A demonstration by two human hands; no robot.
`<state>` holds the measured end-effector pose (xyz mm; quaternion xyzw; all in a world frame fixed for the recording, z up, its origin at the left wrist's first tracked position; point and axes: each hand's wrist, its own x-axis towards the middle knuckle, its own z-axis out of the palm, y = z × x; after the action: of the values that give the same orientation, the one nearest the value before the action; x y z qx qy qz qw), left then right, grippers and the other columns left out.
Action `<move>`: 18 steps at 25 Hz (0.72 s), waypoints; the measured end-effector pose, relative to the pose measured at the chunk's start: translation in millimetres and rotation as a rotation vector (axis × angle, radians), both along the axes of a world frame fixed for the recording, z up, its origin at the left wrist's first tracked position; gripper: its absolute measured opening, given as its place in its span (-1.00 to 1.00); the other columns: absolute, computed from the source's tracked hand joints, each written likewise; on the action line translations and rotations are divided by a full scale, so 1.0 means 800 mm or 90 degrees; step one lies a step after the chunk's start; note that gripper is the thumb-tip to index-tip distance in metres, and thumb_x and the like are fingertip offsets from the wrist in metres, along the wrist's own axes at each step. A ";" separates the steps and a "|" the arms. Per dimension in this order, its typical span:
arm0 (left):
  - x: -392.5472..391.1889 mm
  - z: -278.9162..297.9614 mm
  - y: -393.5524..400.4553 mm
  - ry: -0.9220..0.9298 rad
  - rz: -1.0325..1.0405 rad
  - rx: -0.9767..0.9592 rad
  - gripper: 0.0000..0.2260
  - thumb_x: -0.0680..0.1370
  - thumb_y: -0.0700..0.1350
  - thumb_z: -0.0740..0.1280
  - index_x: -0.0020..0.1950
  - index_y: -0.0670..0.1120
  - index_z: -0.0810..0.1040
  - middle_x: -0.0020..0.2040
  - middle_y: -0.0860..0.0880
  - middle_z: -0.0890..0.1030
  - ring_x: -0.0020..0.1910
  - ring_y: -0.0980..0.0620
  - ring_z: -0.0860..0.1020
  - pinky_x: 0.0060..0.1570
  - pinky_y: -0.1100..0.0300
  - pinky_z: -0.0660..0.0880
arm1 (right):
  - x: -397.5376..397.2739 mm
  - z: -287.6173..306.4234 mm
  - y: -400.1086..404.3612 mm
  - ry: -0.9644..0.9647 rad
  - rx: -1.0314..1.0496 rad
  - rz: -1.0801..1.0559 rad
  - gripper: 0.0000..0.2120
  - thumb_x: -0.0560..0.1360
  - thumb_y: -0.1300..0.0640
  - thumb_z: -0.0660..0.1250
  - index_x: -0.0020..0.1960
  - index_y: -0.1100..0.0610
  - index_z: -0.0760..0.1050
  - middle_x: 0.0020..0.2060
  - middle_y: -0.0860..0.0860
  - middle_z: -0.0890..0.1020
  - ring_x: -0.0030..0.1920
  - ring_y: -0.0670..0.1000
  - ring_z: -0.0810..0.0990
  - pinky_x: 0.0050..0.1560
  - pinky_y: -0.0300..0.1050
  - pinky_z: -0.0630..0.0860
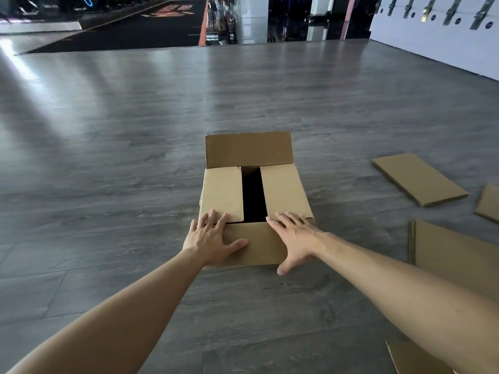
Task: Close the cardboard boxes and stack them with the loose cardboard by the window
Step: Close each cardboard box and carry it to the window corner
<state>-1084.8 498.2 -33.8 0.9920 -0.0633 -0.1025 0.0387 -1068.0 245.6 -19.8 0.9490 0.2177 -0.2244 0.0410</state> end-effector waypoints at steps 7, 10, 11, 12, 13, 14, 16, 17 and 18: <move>0.056 0.085 -0.022 0.052 0.058 -0.004 0.10 0.21 0.71 -0.23 0.45 0.08 0.46 0.41 -0.10 0.48 0.46 -0.15 0.26 0.31 -0.17 0.28 | 0.058 0.075 -0.008 0.146 0.190 -0.133 0.19 0.23 -0.35 0.55 0.63 -0.05 -0.04 0.56 -0.03 0.24 0.53 0.04 0.25 0.48 0.04 0.24; 0.076 0.108 -0.015 -0.020 0.053 -0.043 0.13 0.17 0.73 -0.23 0.49 0.12 0.42 0.47 -0.05 0.44 0.48 -0.13 0.25 0.34 -0.21 0.24 | 0.082 0.099 -0.007 0.051 0.238 -0.197 0.25 0.12 -0.53 0.44 0.62 0.00 0.07 0.50 0.00 0.37 0.48 0.08 0.35 0.44 0.10 0.30; 0.083 0.111 -0.010 -0.066 0.060 -0.052 0.13 0.17 0.73 -0.23 0.49 0.12 0.41 0.48 -0.03 0.42 0.47 -0.11 0.25 0.36 -0.20 0.22 | 0.090 0.102 -0.005 0.002 0.247 -0.216 0.30 0.05 -0.59 0.38 0.61 0.02 0.11 0.50 0.03 0.38 0.47 0.10 0.37 0.43 0.12 0.34; 0.090 0.110 -0.006 -0.114 0.063 -0.051 0.12 0.18 0.73 -0.22 0.50 0.11 0.40 0.48 -0.01 0.42 0.46 -0.10 0.26 0.37 -0.19 0.20 | 0.097 0.103 -0.003 -0.051 0.247 -0.232 0.36 -0.03 -0.66 0.30 0.59 0.03 0.15 0.49 0.05 0.39 0.45 0.12 0.39 0.40 0.13 0.37; 0.095 0.107 -0.003 -0.156 0.063 -0.041 0.10 0.21 0.72 -0.20 0.50 0.10 0.39 0.47 0.00 0.43 0.45 -0.10 0.27 0.38 -0.17 0.19 | 0.104 0.101 -0.001 -0.104 0.235 -0.242 0.42 -0.11 -0.73 0.21 0.58 0.03 0.19 0.47 0.06 0.42 0.42 0.13 0.43 0.37 0.14 0.41; 0.099 0.101 -0.002 -0.189 0.061 -0.026 0.07 0.24 0.71 -0.17 0.50 0.07 0.39 0.46 0.00 0.43 0.45 -0.09 0.27 0.39 -0.15 0.19 | 0.111 0.095 0.000 -0.153 0.215 -0.244 0.45 -0.16 -0.78 0.10 0.56 0.02 0.24 0.44 0.06 0.46 0.39 0.14 0.46 0.35 0.14 0.42; 0.103 0.085 -0.002 -0.246 0.062 -0.004 -0.01 0.31 0.67 -0.11 0.47 0.03 0.40 0.43 -0.01 0.44 0.43 -0.09 0.27 0.41 -0.11 0.17 | 0.123 0.081 0.002 -0.246 0.164 -0.231 0.43 -0.14 -0.82 -0.07 0.52 -0.01 0.31 0.39 0.04 0.51 0.35 0.13 0.50 0.37 0.21 0.37; 0.108 0.076 -0.001 -0.271 0.070 -0.006 -0.04 0.34 0.65 -0.08 0.45 0.02 0.41 0.41 -0.01 0.45 0.42 -0.08 0.27 0.42 -0.11 0.16 | 0.131 0.072 0.003 -0.287 0.143 -0.223 0.39 -0.09 -0.82 -0.13 0.50 -0.01 0.34 0.38 0.04 0.53 0.35 0.12 0.50 0.39 0.26 0.31; 0.113 0.069 0.000 -0.288 0.081 -0.014 -0.06 0.35 0.64 -0.07 0.43 0.01 0.43 0.40 -0.01 0.46 0.42 -0.09 0.27 0.42 -0.11 0.15 | 0.138 0.063 0.004 -0.322 0.130 -0.218 0.36 -0.03 -0.82 -0.16 0.49 0.01 0.36 0.37 0.05 0.53 0.37 0.11 0.49 0.42 0.32 0.23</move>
<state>-994.3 498.6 21.4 0.9912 -0.0089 0.1257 0.0409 -957.4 248.6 30.4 0.9967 0.0591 0.0382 -0.0401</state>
